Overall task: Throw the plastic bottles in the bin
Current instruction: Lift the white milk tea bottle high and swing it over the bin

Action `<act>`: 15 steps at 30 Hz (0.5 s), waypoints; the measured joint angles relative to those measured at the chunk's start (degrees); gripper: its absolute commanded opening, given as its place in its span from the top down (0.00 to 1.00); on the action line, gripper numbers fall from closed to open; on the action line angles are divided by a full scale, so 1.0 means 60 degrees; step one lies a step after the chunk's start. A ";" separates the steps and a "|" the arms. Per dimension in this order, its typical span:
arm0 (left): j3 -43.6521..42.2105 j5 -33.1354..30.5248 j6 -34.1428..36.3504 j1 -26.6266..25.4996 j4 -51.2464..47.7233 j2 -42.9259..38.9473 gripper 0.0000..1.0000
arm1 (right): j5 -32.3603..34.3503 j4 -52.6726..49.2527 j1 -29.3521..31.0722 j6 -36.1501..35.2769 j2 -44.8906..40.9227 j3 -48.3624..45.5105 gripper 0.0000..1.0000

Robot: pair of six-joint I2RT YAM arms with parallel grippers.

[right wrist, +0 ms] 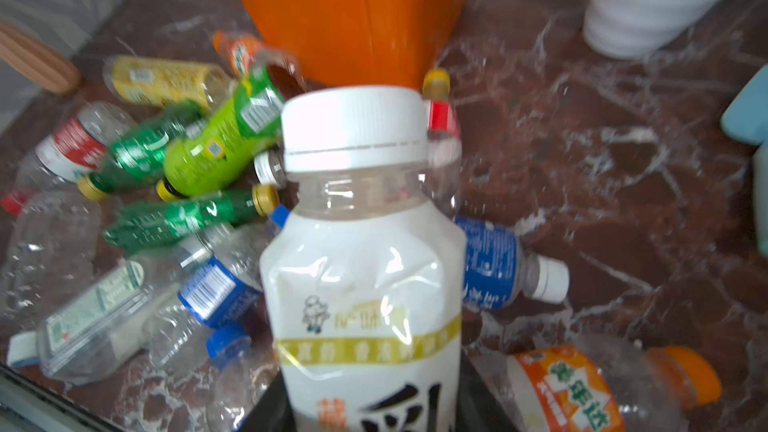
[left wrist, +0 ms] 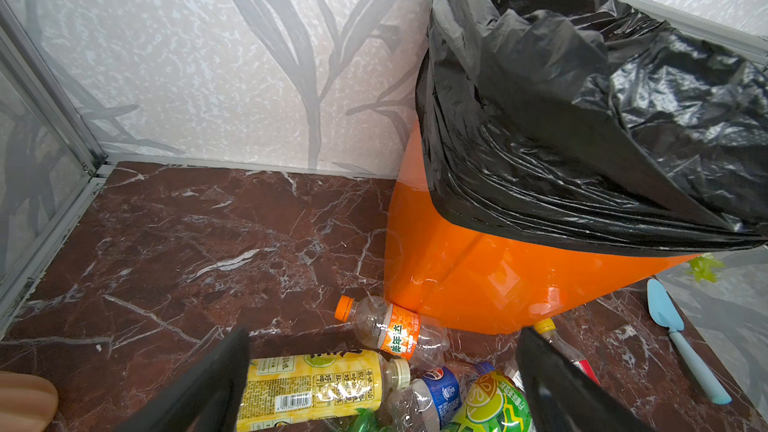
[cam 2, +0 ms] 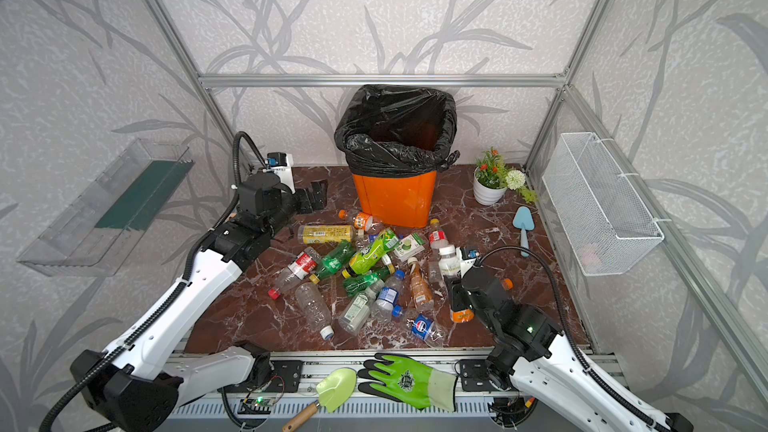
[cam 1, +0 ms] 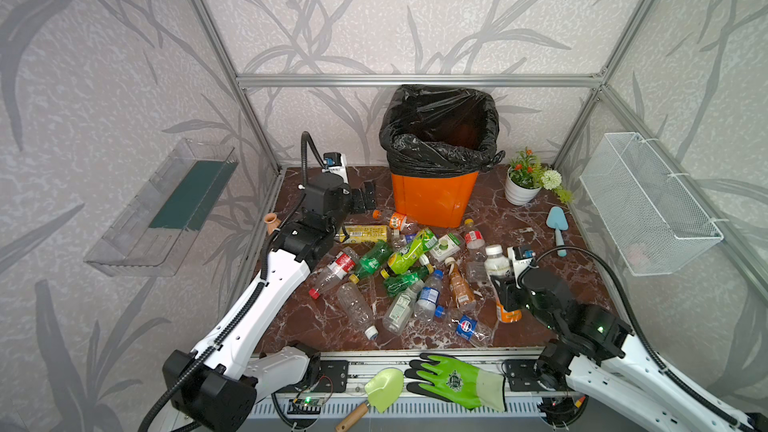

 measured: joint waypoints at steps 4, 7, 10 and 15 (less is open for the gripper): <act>0.0000 -0.0120 -0.0015 0.0084 -0.0004 0.0000 0.01 | 0.0696 0.2313 -0.0004 -0.1410 0.0113 0.0838 0.57; -0.0004 -0.0178 -0.0073 0.0186 -0.0015 0.0000 0.01 | 0.0896 0.4532 0.0000 -0.2761 0.0630 0.1370 0.58; -0.0058 -0.0211 -0.0229 0.0430 -0.0073 -0.0007 0.01 | 0.0809 0.7260 0.0000 -0.4178 0.1126 0.1643 0.59; -0.0474 -0.0200 -0.0576 0.0925 -0.0157 -0.0120 0.01 | -0.0025 1.0990 0.0000 -0.6003 0.2033 0.2277 0.59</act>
